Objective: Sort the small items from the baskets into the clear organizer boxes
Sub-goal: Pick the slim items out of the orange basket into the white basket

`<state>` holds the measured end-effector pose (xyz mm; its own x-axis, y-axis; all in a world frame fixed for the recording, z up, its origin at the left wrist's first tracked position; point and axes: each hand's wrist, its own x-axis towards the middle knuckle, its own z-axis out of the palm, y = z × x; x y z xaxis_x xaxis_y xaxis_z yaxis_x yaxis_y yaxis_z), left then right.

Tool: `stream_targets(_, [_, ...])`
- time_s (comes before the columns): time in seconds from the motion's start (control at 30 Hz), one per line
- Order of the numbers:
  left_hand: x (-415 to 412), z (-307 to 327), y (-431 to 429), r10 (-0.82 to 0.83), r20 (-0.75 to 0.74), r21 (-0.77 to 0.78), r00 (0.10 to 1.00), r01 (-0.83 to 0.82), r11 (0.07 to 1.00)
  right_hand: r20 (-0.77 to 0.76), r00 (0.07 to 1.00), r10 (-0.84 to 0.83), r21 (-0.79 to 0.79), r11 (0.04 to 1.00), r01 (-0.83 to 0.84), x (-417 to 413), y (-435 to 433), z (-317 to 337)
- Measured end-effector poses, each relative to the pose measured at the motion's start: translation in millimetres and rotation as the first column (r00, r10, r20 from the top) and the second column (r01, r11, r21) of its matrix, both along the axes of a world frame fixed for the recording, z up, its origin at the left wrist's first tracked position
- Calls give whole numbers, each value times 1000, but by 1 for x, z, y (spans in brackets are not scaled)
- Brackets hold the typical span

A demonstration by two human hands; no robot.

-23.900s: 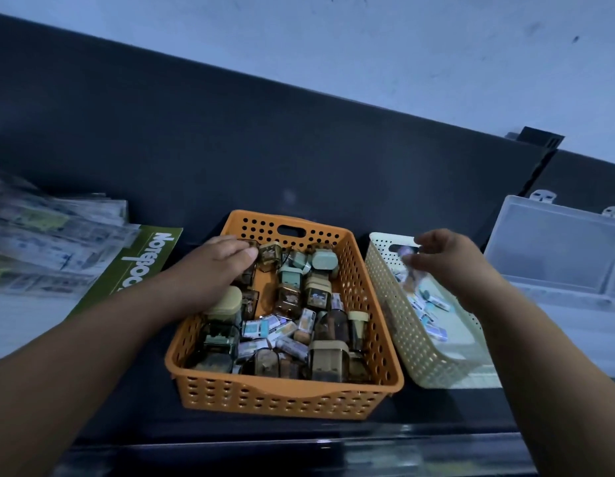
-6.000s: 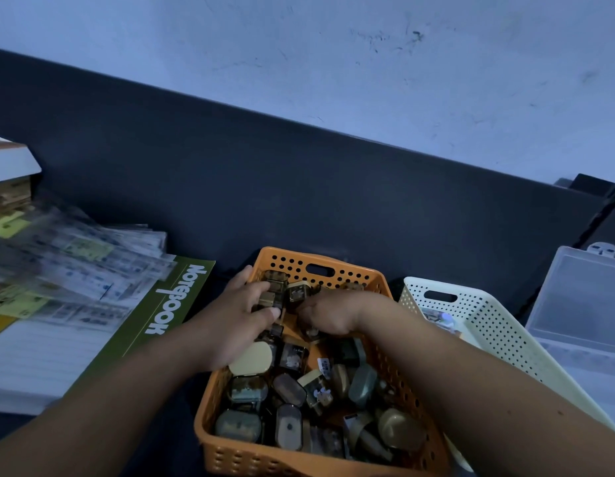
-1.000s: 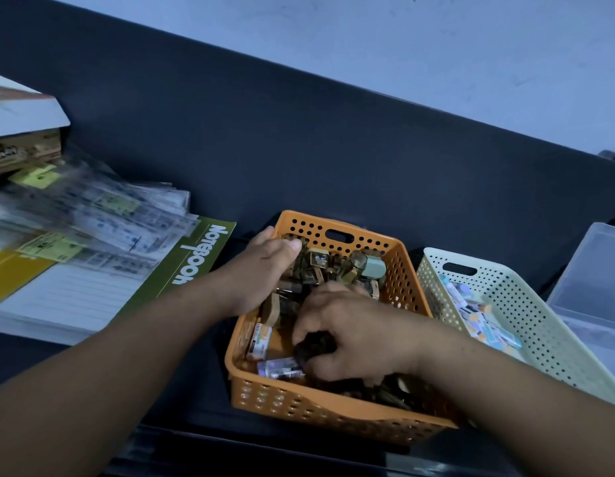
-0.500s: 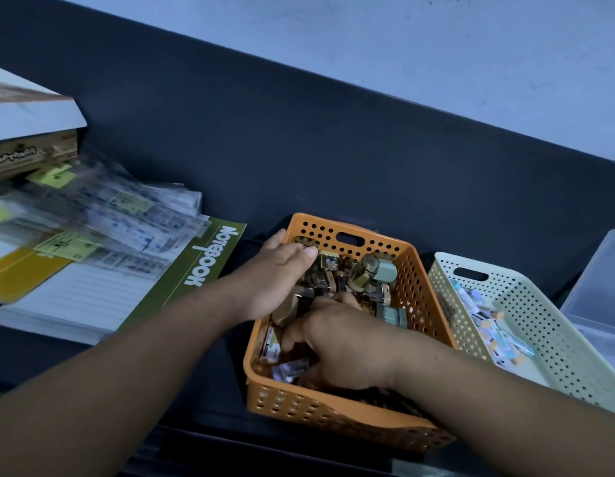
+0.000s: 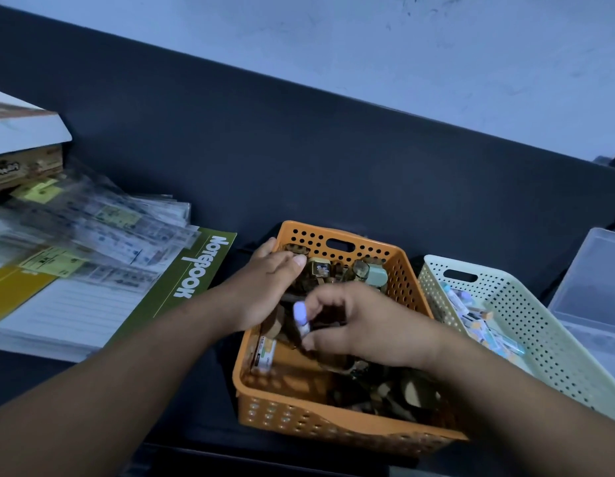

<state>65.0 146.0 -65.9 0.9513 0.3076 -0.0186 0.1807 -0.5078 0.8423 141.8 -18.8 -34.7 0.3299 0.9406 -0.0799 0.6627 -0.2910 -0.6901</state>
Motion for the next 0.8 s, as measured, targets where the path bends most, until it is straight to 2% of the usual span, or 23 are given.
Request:
stream_targets(0.07, [-1,0,0,-1,-8,13,1000,2,1000,-77,996,-37,80,996,43,2,-11,9])
stream_targets(0.13, [-1,1,0,-9,-11,31,1000,9,999,-89,990,-109,175,977,123,6,-22,17])
stream_targets(0.2, [-1,1,1,-19,-17,59,1000,20,998,-96,971,-217,268,934,235,14,-35,22])
stream_targets(0.27, [-1,2,1,-53,-53,149,997,60,987,-71,927,-367,330,869,369,25,-49,24])
stream_targets(0.33, [1,3,0,-59,-54,187,997,68,980,-18,832,-555,363,772,522,42,-67,22])
stream_targets(0.43, [1,6,-3,-63,-27,142,998,66,988,98,627,-773,349,617,706,68,-92,15])
stream_targets(0.5, [0,8,-6,-51,-11,96,999,52,994,153,513,-845,309,534,787,80,-106,8])
stream_targets(0.57, [1,6,-5,-44,-11,84,999,45,995,162,460,-873,252,487,836,87,-115,3])
stream_targets(0.63, [2,4,-4,-28,-13,69,1000,28,997,199,440,-876,201,476,856,87,-118,0])
stream_targets(0.7, [4,4,-4,-17,-11,52,1000,18,998,277,435,-857,230,498,836,82,-115,3])
stream_targets(0.73, [4,4,-4,-18,-14,48,1000,19,999,287,459,-841,270,531,803,77,-109,6])
stream_targets(0.8, [4,5,-6,-19,-17,44,1000,19,999,272,585,-764,337,645,686,58,-90,17])
